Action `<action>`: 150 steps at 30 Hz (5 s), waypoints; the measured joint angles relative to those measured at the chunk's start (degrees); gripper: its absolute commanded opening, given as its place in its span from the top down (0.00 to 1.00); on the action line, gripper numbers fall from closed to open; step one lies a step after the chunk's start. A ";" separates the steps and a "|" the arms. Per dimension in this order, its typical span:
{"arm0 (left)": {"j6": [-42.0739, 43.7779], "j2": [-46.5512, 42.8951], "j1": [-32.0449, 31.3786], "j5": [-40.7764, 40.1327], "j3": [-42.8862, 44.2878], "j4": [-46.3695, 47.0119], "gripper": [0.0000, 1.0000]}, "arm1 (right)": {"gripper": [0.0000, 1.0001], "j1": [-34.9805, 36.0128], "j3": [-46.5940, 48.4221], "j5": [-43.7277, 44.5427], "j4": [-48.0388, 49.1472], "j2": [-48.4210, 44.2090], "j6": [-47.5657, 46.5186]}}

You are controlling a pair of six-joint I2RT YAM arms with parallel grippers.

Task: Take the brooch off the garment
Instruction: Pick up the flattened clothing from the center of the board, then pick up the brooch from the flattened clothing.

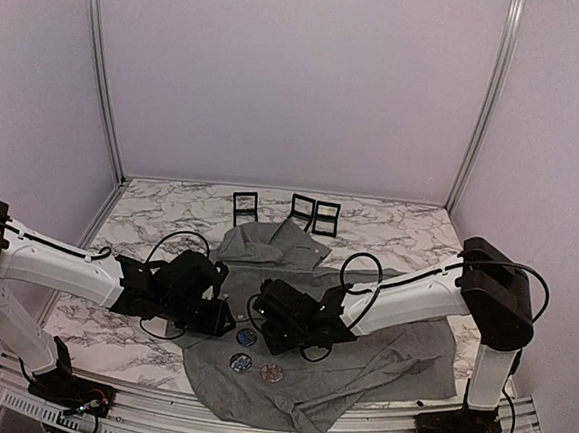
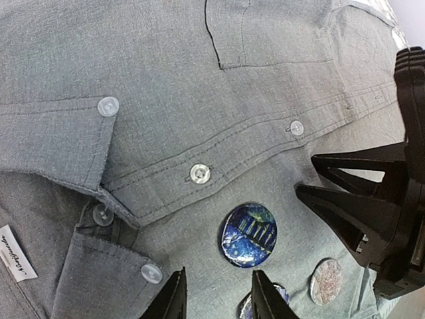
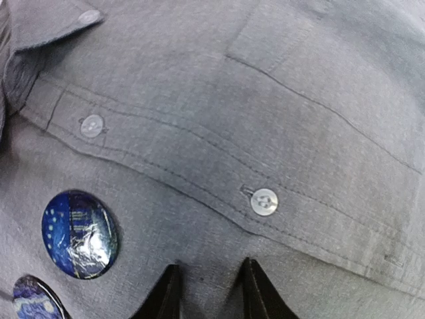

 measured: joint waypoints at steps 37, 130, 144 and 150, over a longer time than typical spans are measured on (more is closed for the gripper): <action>-4.24 -4.79 1.84 3.93 1.22 0.74 0.59 | 1.00 -5.70 0.63 -13.86 5.16 -10.62 2.12; -28.17 -3.19 -0.17 -1.66 -9.70 15.19 0.86 | 1.00 1.22 2.71 -17.33 10.71 -7.13 1.99; -28.06 -2.54 -0.17 -0.79 -9.70 14.88 0.85 | 1.00 1.27 2.69 -17.99 10.73 -6.60 2.62; -28.11 -2.14 -0.17 -0.37 -9.79 14.91 0.89 | 1.00 1.27 1.97 -17.99 11.10 -6.60 3.23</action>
